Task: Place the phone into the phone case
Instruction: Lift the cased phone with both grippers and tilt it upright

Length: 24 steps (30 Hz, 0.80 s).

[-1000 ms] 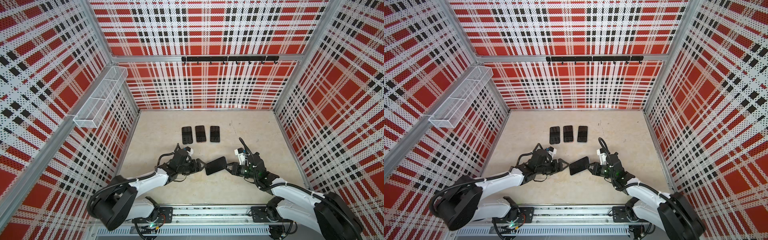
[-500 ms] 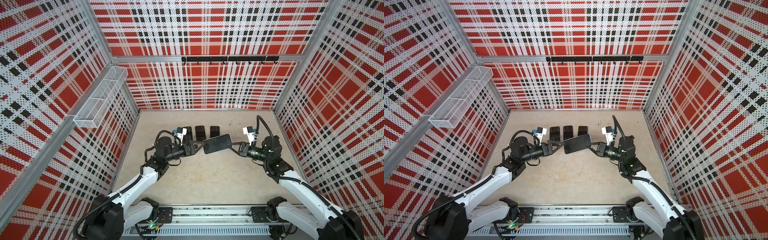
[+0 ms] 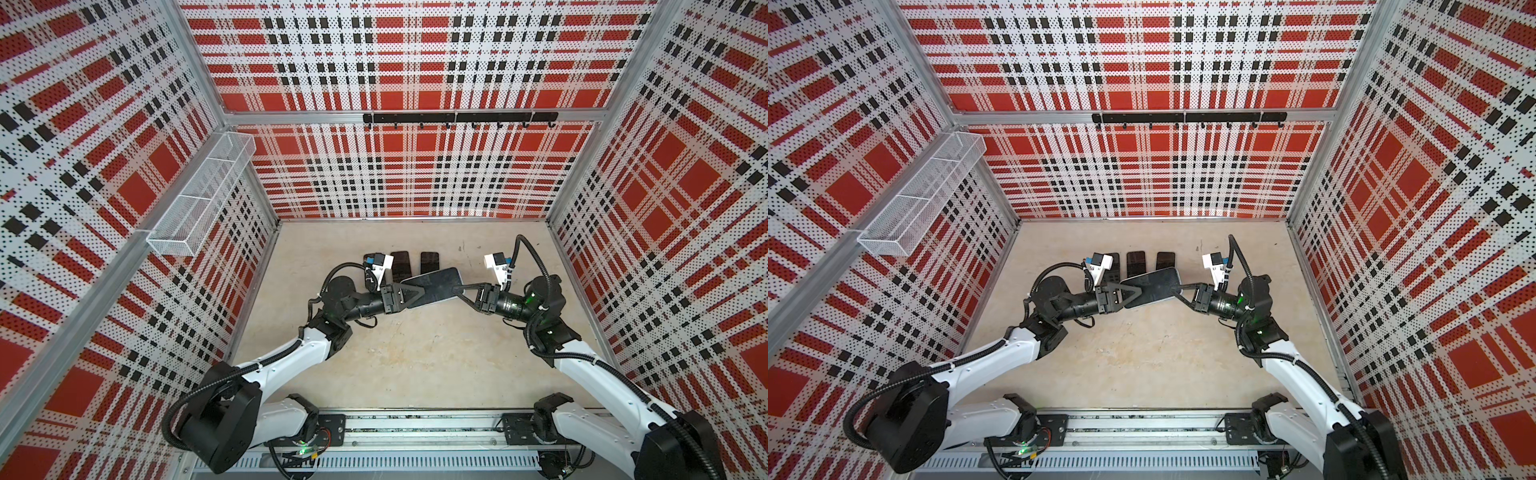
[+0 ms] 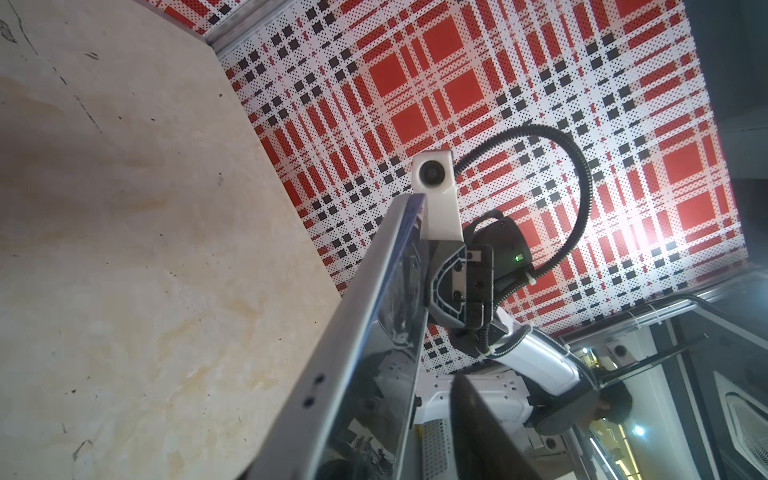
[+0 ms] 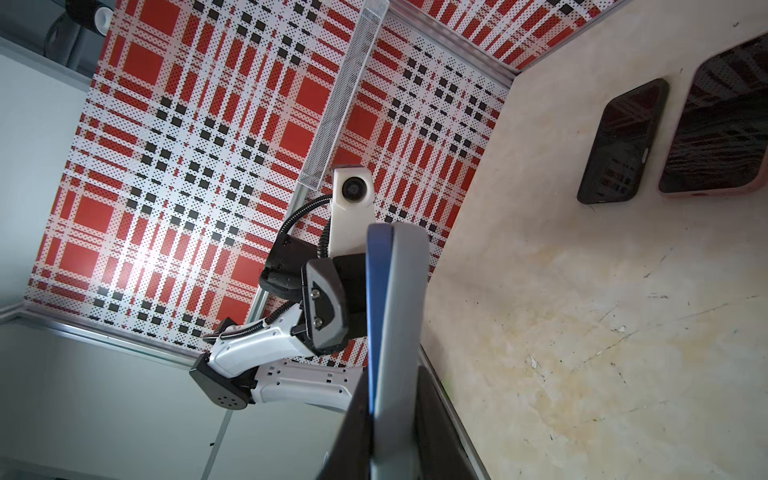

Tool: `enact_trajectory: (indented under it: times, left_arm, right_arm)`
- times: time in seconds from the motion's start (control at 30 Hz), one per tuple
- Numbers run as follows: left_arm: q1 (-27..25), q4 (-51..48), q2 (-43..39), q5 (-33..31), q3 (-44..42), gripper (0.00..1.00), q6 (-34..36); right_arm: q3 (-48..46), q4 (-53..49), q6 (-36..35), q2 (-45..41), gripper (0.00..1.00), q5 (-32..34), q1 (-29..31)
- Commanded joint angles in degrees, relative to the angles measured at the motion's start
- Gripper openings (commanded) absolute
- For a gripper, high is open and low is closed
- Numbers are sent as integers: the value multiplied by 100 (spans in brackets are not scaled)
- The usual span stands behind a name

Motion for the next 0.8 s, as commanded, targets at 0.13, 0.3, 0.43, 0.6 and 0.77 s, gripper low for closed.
enact_trajectory:
  times: [0.13, 0.3, 0.43, 0.6, 0.77]
  left_arm:
    - [-96, 661, -147, 30, 30, 24, -73]
    - [-108, 658, -149, 108, 32, 14, -69]
    - [-146, 663, -116, 172, 74, 11, -76]
    - [-189, 666, -53, 216, 100, 9, -79]
    - [-220, 662, 27, 217, 141, 9, -78]
  right_arm:
    - [-154, 1081, 305, 192, 4, 14, 1]
    - [-62, 1184, 248, 227, 23, -5, -11]
    - [154, 1146, 136, 272, 37, -5, -43]
    - [386, 1125, 71, 436, 39, 65, -102]
    - [500, 1339, 151, 704, 30, 88, -102]
